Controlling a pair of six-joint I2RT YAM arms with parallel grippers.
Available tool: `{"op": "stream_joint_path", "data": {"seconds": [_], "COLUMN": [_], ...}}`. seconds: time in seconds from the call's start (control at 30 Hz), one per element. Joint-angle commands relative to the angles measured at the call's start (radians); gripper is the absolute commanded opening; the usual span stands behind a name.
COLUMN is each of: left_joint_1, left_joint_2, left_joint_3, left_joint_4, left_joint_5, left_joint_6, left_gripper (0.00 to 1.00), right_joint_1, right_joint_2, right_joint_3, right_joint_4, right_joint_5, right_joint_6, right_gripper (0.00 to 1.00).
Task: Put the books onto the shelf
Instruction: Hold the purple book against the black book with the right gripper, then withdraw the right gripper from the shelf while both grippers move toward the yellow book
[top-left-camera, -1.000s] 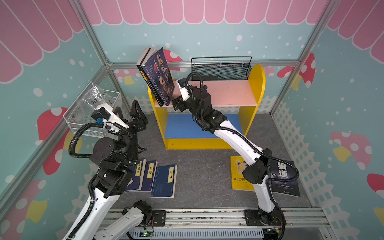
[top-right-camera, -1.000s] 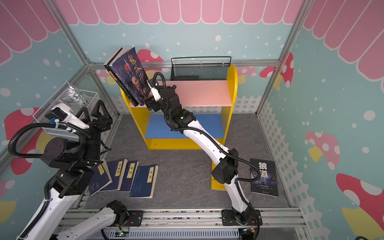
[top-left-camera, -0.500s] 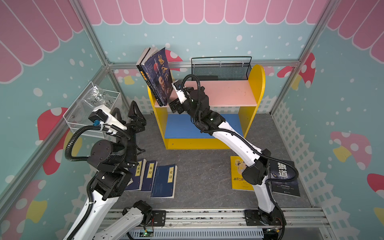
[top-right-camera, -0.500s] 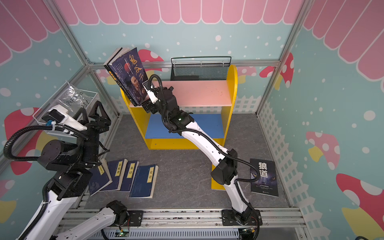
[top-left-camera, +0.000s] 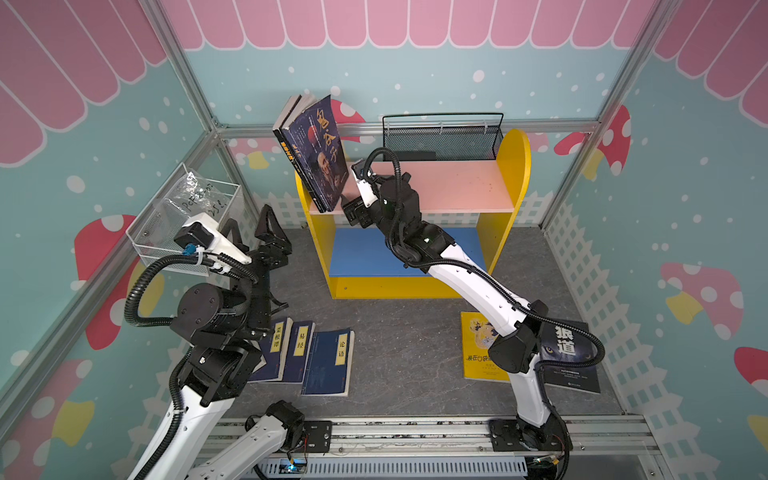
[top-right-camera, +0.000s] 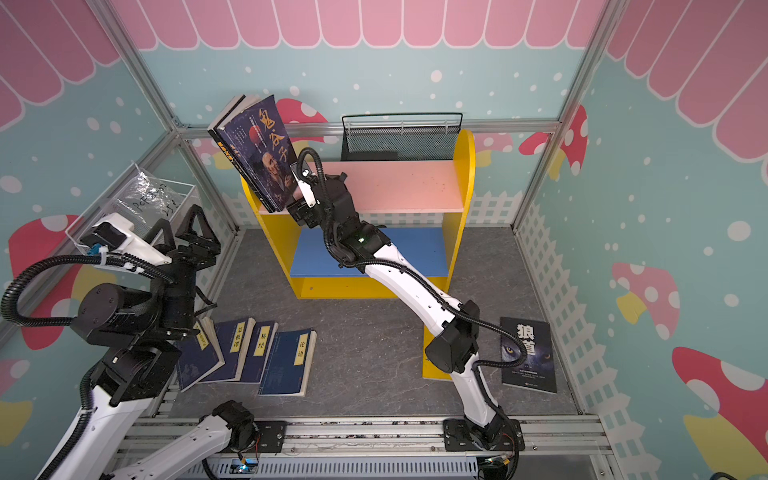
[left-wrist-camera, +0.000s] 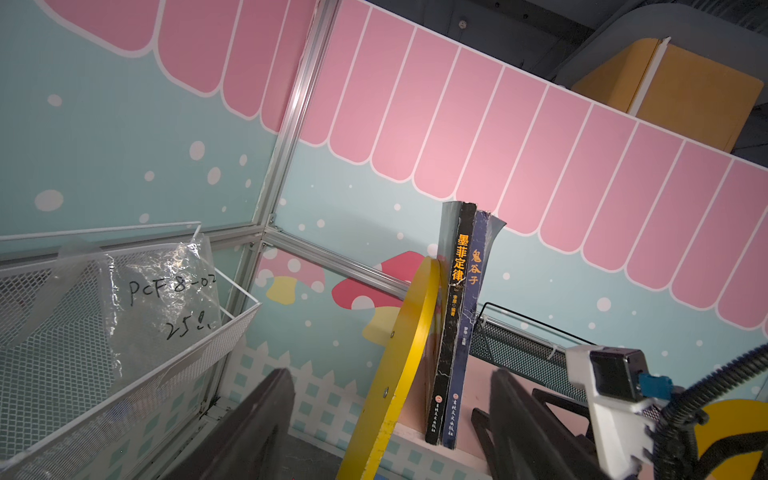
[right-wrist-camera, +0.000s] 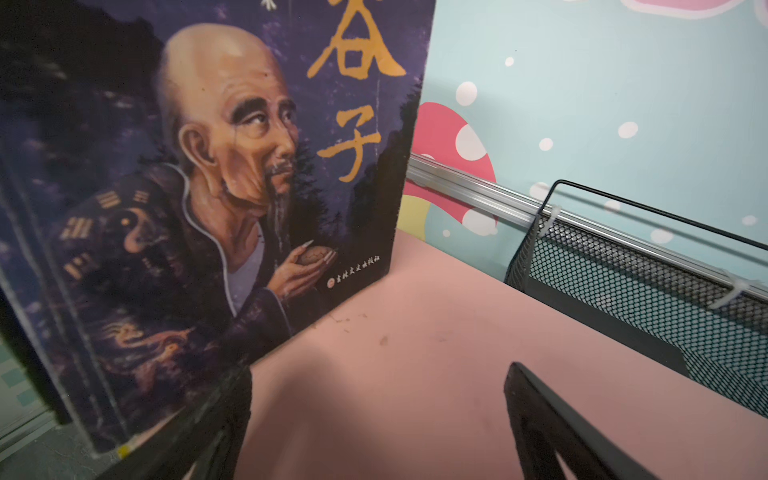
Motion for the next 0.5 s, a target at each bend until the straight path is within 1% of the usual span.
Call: {"op": "stream_joint_path", "data": {"seconds": [0.0,0.1,0.17,0.27,0.3,0.33,0.47], "left_joint_1": [0.001,0.002,0.001,0.0,0.0,0.0,-0.009], "left_joint_2": [-0.004,0.005,0.015,0.03,0.035,0.041,0.053], "left_joint_3": [-0.012,-0.006,-0.007,-0.013,-0.017,-0.02,-0.057], "left_joint_4": [-0.062,-0.114,-0.146,-0.186,-0.196,-0.206,-0.229], "left_joint_5": [0.042,0.098,0.158,0.225,0.251,0.279,0.399], "left_joint_6": [-0.026,-0.046,-0.068,-0.109,-0.123,-0.137,-0.19], "left_gripper": [0.79,0.83,0.86,0.89,0.96,0.99,0.99], "right_joint_1": [0.0,0.0,0.0,0.0,0.0,-0.001,0.0], "right_joint_2": [-0.106,-0.178,-0.241,-0.332,-0.37,-0.409,-0.576], "right_joint_3": [-0.057,-0.14,-0.2,-0.319,-0.374,-0.428,-0.649], "right_joint_4": [0.011,0.039,0.042,0.048,0.052,0.053,0.046], "right_joint_5": [0.036,0.019,0.014,0.006,0.011,0.023,0.105], "right_joint_6": [-0.013,-0.012,-0.002,0.022,0.031,0.041,0.098], "right_gripper": [0.96,0.97,0.97,0.97,0.97,0.97,0.99]}}
